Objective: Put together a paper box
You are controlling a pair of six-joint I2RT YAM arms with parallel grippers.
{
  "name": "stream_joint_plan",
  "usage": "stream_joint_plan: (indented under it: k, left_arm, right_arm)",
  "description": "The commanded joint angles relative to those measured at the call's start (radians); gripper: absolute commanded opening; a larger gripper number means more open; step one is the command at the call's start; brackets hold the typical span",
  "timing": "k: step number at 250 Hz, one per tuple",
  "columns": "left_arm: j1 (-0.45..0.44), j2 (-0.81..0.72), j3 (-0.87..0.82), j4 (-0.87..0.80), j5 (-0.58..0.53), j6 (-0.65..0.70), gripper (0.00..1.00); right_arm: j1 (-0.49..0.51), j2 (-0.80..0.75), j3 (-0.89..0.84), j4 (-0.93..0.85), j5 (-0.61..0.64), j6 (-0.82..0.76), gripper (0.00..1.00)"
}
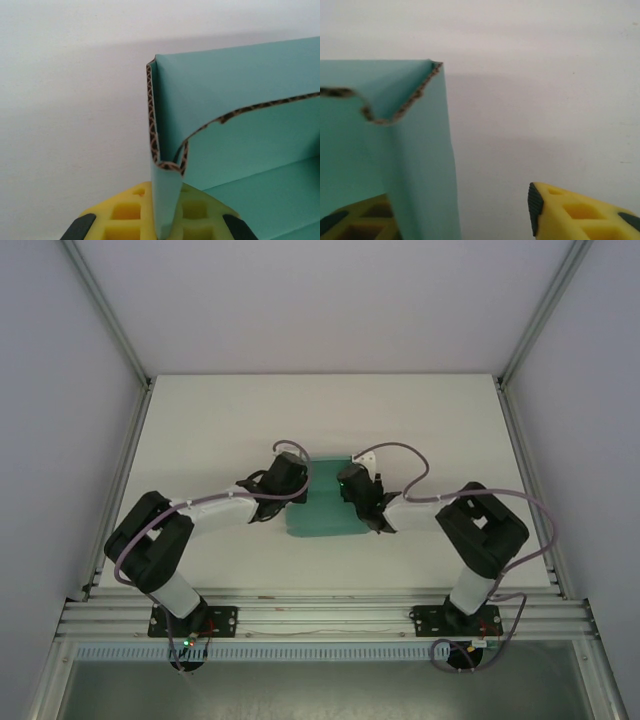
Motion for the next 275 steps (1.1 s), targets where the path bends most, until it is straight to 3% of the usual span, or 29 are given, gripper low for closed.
stream_joint_plan:
  k: [1, 35, 72, 96, 133, 181, 210, 275]
  left_arm:
    - [0.000, 0.010, 0.043, -0.028, -0.013, -0.005, 0.00]
    - [0.001, 0.011, 0.068, -0.046, -0.023, 0.024, 0.00]
    - [0.012, 0.000, 0.106, -0.072, 0.004, 0.102, 0.00]
    - [0.031, 0.013, 0.160, -0.121, 0.092, 0.256, 0.00]
    - [0.036, 0.072, 0.307, -0.350, 0.185, 0.538, 0.00]
    - [0.025, 0.126, 0.447, -0.677, 0.371, 0.826, 0.00]
    - [-0.009, 0.162, 0.505, -0.810, 0.306, 0.871, 0.00]
    - [-0.107, 0.323, 0.572, -0.883, 0.019, 0.867, 0.00]
  right_arm:
    - [-0.002, -0.104, -0.033, 0.043, -0.076, -0.040, 0.68]
    - [-0.002, -0.247, -0.085, 0.029, -0.148, -0.025, 1.00]
    - [-0.003, -0.448, -0.160, -0.016, -0.131, 0.008, 1.00]
    - [-0.003, -0.582, -0.180, -0.172, -0.031, 0.077, 1.00]
    - [-0.003, -0.771, -0.221, -0.373, 0.107, 0.183, 1.00]
    - [-0.008, -0.884, -0.224, -0.538, 0.080, 0.208, 1.00]
    - [-0.015, -0.881, -0.213, -0.578, 0.072, 0.212, 1.00]
    - [-0.048, -0.800, -0.185, -0.623, 0.027, 0.208, 1.00]
